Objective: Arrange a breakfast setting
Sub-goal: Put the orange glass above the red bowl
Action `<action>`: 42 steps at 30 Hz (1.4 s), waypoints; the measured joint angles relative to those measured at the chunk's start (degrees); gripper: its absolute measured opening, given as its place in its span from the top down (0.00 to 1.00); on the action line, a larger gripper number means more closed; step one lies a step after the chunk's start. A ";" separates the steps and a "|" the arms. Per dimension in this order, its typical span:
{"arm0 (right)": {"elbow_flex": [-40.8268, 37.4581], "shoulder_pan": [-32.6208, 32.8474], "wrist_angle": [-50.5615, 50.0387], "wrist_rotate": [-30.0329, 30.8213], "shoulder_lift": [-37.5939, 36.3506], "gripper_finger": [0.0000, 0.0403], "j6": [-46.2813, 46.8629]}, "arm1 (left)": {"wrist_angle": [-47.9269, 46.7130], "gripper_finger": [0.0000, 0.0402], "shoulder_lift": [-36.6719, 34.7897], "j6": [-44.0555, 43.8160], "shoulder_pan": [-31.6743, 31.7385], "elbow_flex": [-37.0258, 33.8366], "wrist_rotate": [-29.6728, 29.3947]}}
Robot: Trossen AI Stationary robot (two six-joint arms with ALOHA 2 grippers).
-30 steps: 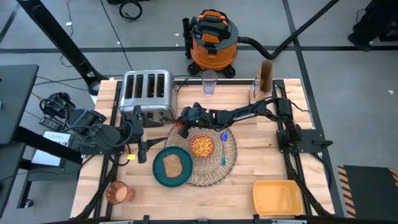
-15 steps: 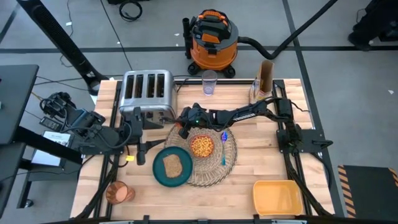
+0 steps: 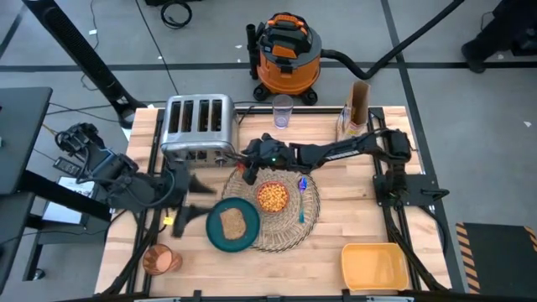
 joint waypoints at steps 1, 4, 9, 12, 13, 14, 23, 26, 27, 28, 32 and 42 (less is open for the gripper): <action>0.01 0.48 -0.46 0.03 -0.91 0.62 -0.09 | 0.08 0.45 0.00 -3.90 -0.80 0.00 3.17; 0.01 2.13 -2.24 1.42 -3.01 0.62 -0.34 | 0.05 0.45 0.08 -14.67 -4.20 0.00 13.10; 0.01 4.76 -4.74 3.13 -4.24 0.62 -3.10 | 0.05 0.45 0.88 -29.33 -11.43 0.00 24.13; 0.01 5.84 -5.49 4.46 -4.31 0.62 -3.49 | -0.09 0.46 0.90 -38.35 -16.56 0.00 26.00; 0.01 6.13 -5.67 4.63 -4.34 0.62 -3.83 | -0.22 0.46 0.90 -41.25 -18.45 0.00 26.00; 0.01 6.40 -5.75 4.71 -4.34 0.62 -4.43 | -0.75 0.47 0.90 -43.77 -20.18 0.02 25.96; 0.01 10.25 -4.79 12.07 -5.24 0.62 -10.19 | -22.32 0.53 8.10 -59.55 -27.66 0.00 24.91; 0.01 11.41 -4.79 14.25 -6.51 0.61 -10.79 | -22.53 0.53 10.79 -61.31 -27.64 0.00 25.37; 0.01 11.72 -4.87 14.47 -7.06 0.61 -10.72 | -22.43 0.53 11.56 -61.77 -27.62 0.00 25.40; 0.01 11.93 -4.89 14.48 -7.66 0.60 -10.48 | -22.74 0.53 12.42 -62.60 -27.42 0.00 25.43; 0.01 12.14 -4.82 14.48 -10.13 0.56 -7.70 | -25.99 0.52 15.15 -67.73 -25.82 0.00 29.07; 0.03 11.83 -7.74 14.61 -12.43 0.49 -6.14 | -29.78 0.35 21.20 -74.74 -23.05 0.00 35.57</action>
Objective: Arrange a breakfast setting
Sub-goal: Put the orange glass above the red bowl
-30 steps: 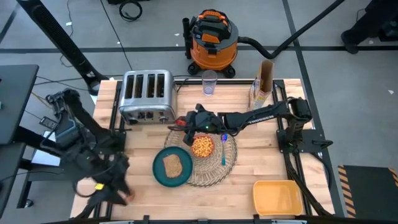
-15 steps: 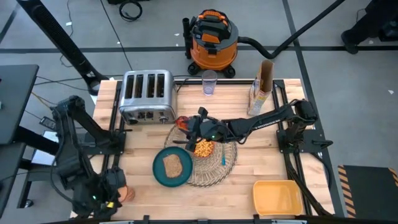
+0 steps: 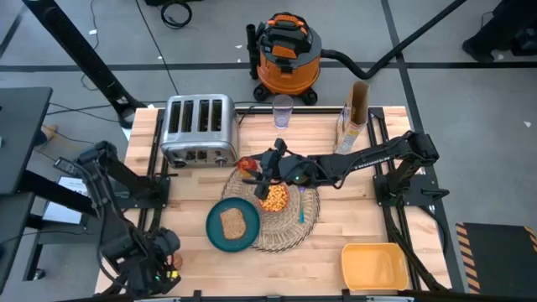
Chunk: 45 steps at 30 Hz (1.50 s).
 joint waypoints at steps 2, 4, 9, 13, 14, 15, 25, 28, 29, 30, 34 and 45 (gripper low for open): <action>0.00 -0.05 -0.16 0.00 -0.02 0.49 -0.03 | -1.89 0.34 1.47 0.15 0.19 0.00 1.50; 0.00 -0.04 -0.46 0.00 -0.02 0.49 -0.10 | -1.77 0.35 2.55 1.62 0.24 0.00 1.58; 0.00 -0.31 -0.41 -0.02 -0.02 0.49 -1.42 | -1.56 0.40 4.47 4.07 0.23 0.00 1.29; 0.00 -0.80 -0.37 -0.13 -0.02 0.49 -1.47 | -1.53 0.46 5.98 4.74 0.24 0.00 1.22; 0.00 -0.90 -0.37 -0.42 -0.02 0.49 -1.51 | -1.54 0.47 6.35 4.79 0.24 0.00 1.21; 0.00 -1.02 -0.33 -0.83 -0.02 0.49 -1.55 | -1.52 0.49 6.80 4.83 0.24 0.00 1.19; 0.00 -1.00 0.07 -1.53 -0.02 0.49 -4.64 | -0.29 0.72 11.00 11.49 0.11 0.00 0.37; 0.00 -0.30 0.18 -1.53 -0.02 0.48 -6.13 | -0.64 0.83 10.69 13.27 0.38 0.00 0.05; 0.00 0.02 0.37 -1.55 -0.02 0.47 -6.30 | -1.26 0.87 10.47 13.49 0.46 0.00 0.03; 0.00 0.35 0.81 -1.57 -0.02 0.47 -6.29 | -2.11 0.92 10.14 13.63 0.46 0.00 0.04; 0.00 1.85 4.29 -3.31 -0.02 0.43 -3.64 | -6.67 0.96 7.90 14.22 0.67 -0.01 -0.36; 0.00 7.36 16.08 -9.31 8.70 0.14 -0.75 | -13.41 0.97 0.95 26.84 4.86 0.00 -3.90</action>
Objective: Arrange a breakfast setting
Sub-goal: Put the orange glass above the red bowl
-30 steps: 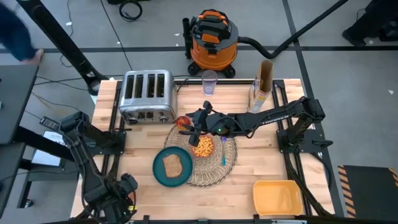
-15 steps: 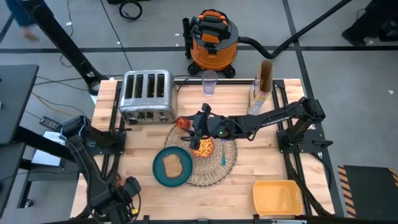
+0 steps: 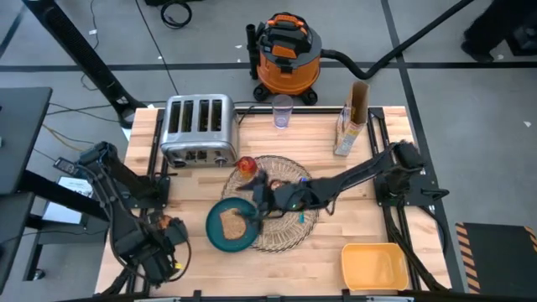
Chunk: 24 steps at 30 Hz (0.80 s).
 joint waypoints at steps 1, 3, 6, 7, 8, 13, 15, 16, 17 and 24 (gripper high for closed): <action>0.11 0.46 2.41 -0.79 1.62 0.12 0.35 | -0.16 0.97 -0.58 1.84 0.49 0.00 -0.60; 2.51 1.01 5.10 -1.36 5.69 0.09 1.18 | -0.13 0.97 -1.56 6.41 1.37 0.00 -1.92; 9.29 1.52 4.93 -3.05 12.25 0.06 0.67 | -0.10 0.97 -2.63 14.25 2.50 0.04 -3.81; 11.80 1.53 4.63 -4.00 14.31 0.06 0.63 | -0.11 0.97 -2.98 16.63 2.80 0.04 -4.13; 14.58 1.52 4.30 -4.36 16.51 0.05 0.67 | -0.20 0.97 -3.19 19.08 3.24 0.06 -4.41; 26.42 0.11 1.33 -6.27 25.50 0.04 2.10 | -1.35 0.97 -3.46 30.76 4.22 1.81 -4.51; 29.34 -0.66 -0.32 -8.06 27.61 0.03 3.06 | -3.04 0.97 -3.45 34.74 4.67 4.15 -4.50; 30.55 -1.11 -0.26 -9.12 28.61 0.02 3.57 | -4.19 0.97 -3.44 36.19 4.99 5.46 -4.50; 31.38 -1.55 -0.53 -9.82 29.34 0.01 4.07 | -5.48 0.97 -3.42 37.08 5.30 6.77 -4.77; 33.46 -3.22 1.80 -14.47 31.82 0.01 4.96 | -7.76 0.97 -3.34 41.96 7.85 11.81 -8.76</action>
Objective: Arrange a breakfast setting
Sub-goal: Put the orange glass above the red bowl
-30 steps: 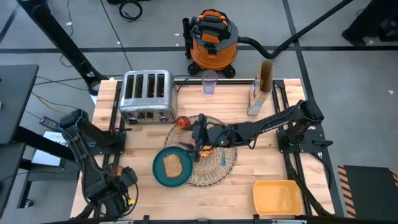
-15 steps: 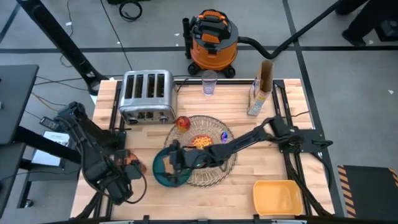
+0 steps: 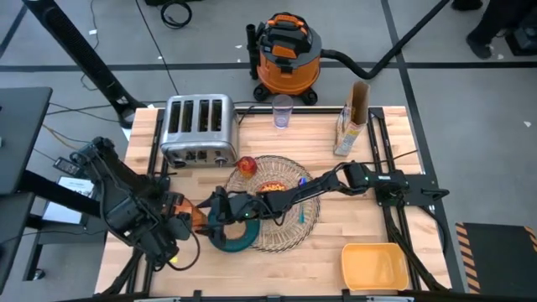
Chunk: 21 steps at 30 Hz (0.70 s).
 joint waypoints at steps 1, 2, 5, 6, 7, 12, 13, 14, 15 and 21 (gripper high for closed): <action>0.07 -0.06 -0.29 0.09 -0.21 0.01 -1.15 | 0.24 0.97 0.03 0.82 0.34 0.19 -0.24; 0.07 -0.08 -0.28 0.11 -0.26 0.01 -2.19 | 0.66 0.97 0.03 1.77 0.61 0.37 -0.69; 0.03 -0.18 -1.04 -0.26 -0.13 0.01 -4.05 | 2.68 0.97 0.03 5.60 1.78 1.18 -3.01; 0.02 -0.25 -1.23 -0.88 -0.13 0.01 -4.34 | 3.36 0.97 0.03 6.81 2.29 1.35 -3.66; 0.02 -0.33 -1.61 -1.36 -0.13 0.01 -4.33 | 3.99 0.97 0.03 7.78 2.78 1.43 -4.00; 0.00 -0.54 -2.53 -1.40 -0.13 0.03 -4.05 | 4.34 0.97 0.03 10.92 4.60 1.23 -3.58; 0.00 -0.54 -2.09 -1.38 -0.13 0.03 -4.13 | 4.32 0.97 0.03 11.18 4.79 1.09 -3.36; 0.00 -0.52 -1.98 -1.38 -0.13 0.04 -4.15 | 4.33 0.97 0.06 11.31 4.85 1.06 -3.08; 0.00 -0.50 -2.00 -1.38 -0.13 0.05 -4.07 | 4.36 0.97 0.08 11.28 4.85 1.06 -2.85; 0.00 -0.47 -1.88 -1.40 -0.13 0.09 -3.67 | 4.51 0.97 0.08 10.98 4.87 1.06 -1.73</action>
